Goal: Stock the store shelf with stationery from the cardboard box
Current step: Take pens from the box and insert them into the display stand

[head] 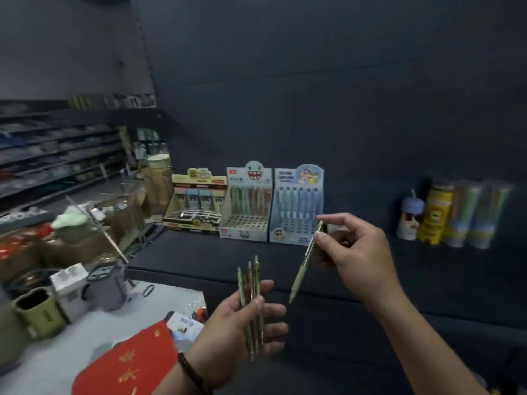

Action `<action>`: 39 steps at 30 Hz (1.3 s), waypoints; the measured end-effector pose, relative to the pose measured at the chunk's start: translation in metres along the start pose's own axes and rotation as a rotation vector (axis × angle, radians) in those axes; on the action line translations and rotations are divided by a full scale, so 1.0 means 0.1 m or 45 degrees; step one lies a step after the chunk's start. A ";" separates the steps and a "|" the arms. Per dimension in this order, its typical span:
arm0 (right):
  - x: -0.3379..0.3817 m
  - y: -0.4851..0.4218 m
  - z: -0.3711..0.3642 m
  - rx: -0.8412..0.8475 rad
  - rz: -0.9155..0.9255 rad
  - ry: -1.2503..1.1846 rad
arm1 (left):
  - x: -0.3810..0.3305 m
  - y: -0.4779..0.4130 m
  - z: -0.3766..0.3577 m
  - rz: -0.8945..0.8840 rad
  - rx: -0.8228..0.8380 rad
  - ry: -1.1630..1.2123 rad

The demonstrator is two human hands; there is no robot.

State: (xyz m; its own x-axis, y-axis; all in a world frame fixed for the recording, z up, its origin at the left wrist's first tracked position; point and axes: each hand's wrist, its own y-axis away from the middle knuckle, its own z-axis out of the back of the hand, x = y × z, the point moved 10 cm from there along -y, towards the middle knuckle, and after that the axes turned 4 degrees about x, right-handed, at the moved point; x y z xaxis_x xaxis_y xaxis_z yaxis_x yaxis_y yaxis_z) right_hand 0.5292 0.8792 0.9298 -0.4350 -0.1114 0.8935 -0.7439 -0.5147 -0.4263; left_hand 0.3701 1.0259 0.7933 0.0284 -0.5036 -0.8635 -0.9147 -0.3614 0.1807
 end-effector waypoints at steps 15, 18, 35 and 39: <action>-0.47 -2.13 -1.50 0.006 0.306 0.475 | -1.23 -1.41 1.38 -0.301 -0.377 -0.195; -0.57 -2.34 -1.86 0.015 0.330 0.601 | -1.39 -1.69 1.66 -0.332 -0.319 -0.237; -1.05 -2.80 -2.81 0.085 0.170 0.981 | -1.77 -2.64 2.10 -0.397 -0.143 -0.367; -1.19 -2.86 -2.80 0.174 0.054 0.885 | -1.87 -2.71 1.93 -0.470 -0.054 -0.355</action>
State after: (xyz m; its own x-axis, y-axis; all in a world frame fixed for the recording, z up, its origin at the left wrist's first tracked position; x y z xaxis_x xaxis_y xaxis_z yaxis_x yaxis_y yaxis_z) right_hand 0.6517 1.2779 0.9054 -0.7190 0.4114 0.5602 -0.6687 -0.6293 -0.3962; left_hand 0.5344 1.3693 0.8145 0.2341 -0.1072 -0.9663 -0.8463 -0.5117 -0.1483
